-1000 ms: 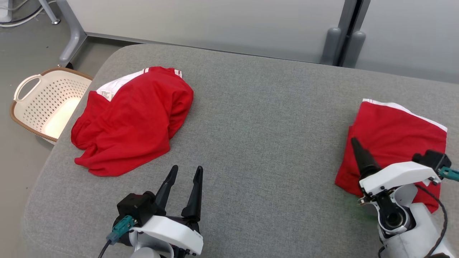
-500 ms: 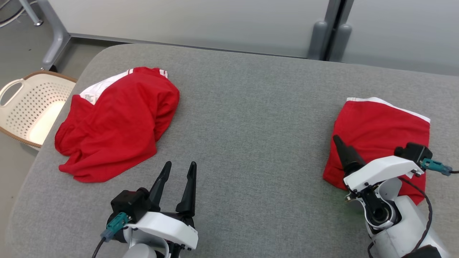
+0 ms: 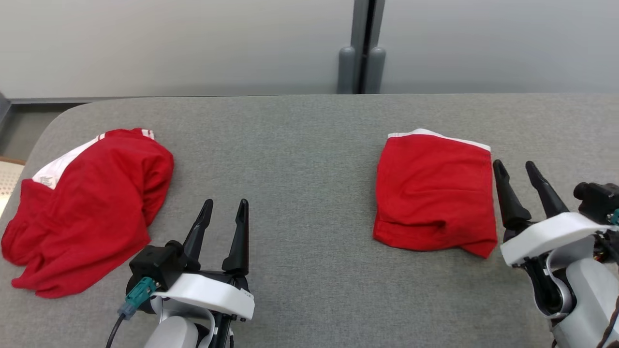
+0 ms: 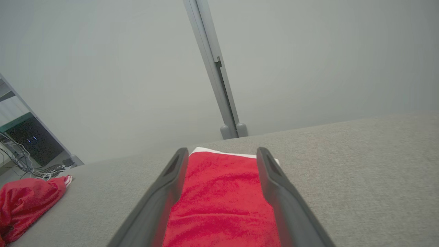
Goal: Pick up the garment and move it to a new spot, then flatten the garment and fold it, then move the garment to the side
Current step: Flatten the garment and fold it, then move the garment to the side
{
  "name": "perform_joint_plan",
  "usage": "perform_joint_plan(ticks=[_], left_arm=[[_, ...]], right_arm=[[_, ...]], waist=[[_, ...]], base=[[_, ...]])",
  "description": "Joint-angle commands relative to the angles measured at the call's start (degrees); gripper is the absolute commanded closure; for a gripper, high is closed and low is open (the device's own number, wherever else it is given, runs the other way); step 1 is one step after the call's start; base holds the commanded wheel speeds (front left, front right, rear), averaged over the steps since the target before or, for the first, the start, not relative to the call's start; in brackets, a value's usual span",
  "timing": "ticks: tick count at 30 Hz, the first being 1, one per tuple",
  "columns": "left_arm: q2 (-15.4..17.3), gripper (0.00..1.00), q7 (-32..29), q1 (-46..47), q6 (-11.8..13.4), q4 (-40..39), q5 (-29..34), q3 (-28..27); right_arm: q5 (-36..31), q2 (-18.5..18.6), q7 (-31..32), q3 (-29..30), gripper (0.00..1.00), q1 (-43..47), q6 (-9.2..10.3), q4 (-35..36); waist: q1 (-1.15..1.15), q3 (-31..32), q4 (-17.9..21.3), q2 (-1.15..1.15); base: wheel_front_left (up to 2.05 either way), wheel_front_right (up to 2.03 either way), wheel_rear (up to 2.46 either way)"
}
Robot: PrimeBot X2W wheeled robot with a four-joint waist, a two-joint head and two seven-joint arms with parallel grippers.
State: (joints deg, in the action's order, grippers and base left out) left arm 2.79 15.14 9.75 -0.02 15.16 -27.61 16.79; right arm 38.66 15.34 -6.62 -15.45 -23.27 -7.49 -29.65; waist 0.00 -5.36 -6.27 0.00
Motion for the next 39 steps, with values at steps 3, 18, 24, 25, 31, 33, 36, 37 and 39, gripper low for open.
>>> perform_joint_plan(ticks=[3,18,24,25,31,33,36,37,39], left_arm=[[0.2,0.0,0.0,0.8,-0.1,-0.6,2.2,-0.9],[0.2,0.0,0.0,-3.9,5.6,-2.9,9.6,-0.5],[0.2,0.0,0.0,-4.6,6.2,-4.2,9.4,0.1],[0.2,0.0,0.0,-4.5,6.1,-4.3,9.4,0.2],[0.2,0.0,0.0,-2.8,4.8,-3.2,9.1,1.4],[0.3,0.0,0.0,-2.4,4.5,-2.8,9.0,1.8],[0.2,0.0,0.0,-1.6,4.1,-2.3,8.8,2.5],[0.2,0.0,0.0,-1.3,4.0,-2.1,8.8,2.7],[0.2,0.0,0.0,-0.6,3.8,-2.0,8.7,3.2]], right_arm=[[-5.7,2.0,-3.8,0.7,0.0,2.5,-0.01,1.2],[-24.8,-2.4,-8.6,11.9,0.0,12.6,-0.01,6.0],[-26.5,-3.9,-8.6,13.0,0.0,13.4,0.0,6.4],[-26.6,-3.9,-8.7,13.2,0.0,13.3,0.0,6.4],[-26.0,-4.4,-7.4,13.9,0.0,11.0,0.0,4.2],[-25.1,-4.7,-6.7,14.1,0.0,10.2,0.0,3.1],[-23.3,-5.1,-5.7,14.2,0.0,8.6,0.0,1.8],[-22.7,-5.1,-5.2,14.1,0.0,8.0,-0.01,1.4],[-21.6,-4.8,-4.3,14.1,0.0,6.7,-0.01,0.5]], waist=[[0.0,1.1,3.4,0.0],[0.0,1.3,7.0,0.0],[0.0,1.2,6.9,0.0],[0.0,1.1,6.8,0.0],[0.0,-0.6,5.5,0.0],[0.0,-1.7,4.7,0.0],[0.0,-3.5,3.3,0.0],[0.0,-4.1,2.8,0.0],[0.0,-5.2,1.8,0.0]], base=[[0.0,0.0,0.0],[0.0,0.0,0.0],[0.0,0.0,0.0],[0.0,0.0,0.0],[0.0,0.0,0.0],[0.0,0.0,0.0],[0.0,0.0,0.0],[0.0,0.0,0.0],[0.0,0.0,0.0]])
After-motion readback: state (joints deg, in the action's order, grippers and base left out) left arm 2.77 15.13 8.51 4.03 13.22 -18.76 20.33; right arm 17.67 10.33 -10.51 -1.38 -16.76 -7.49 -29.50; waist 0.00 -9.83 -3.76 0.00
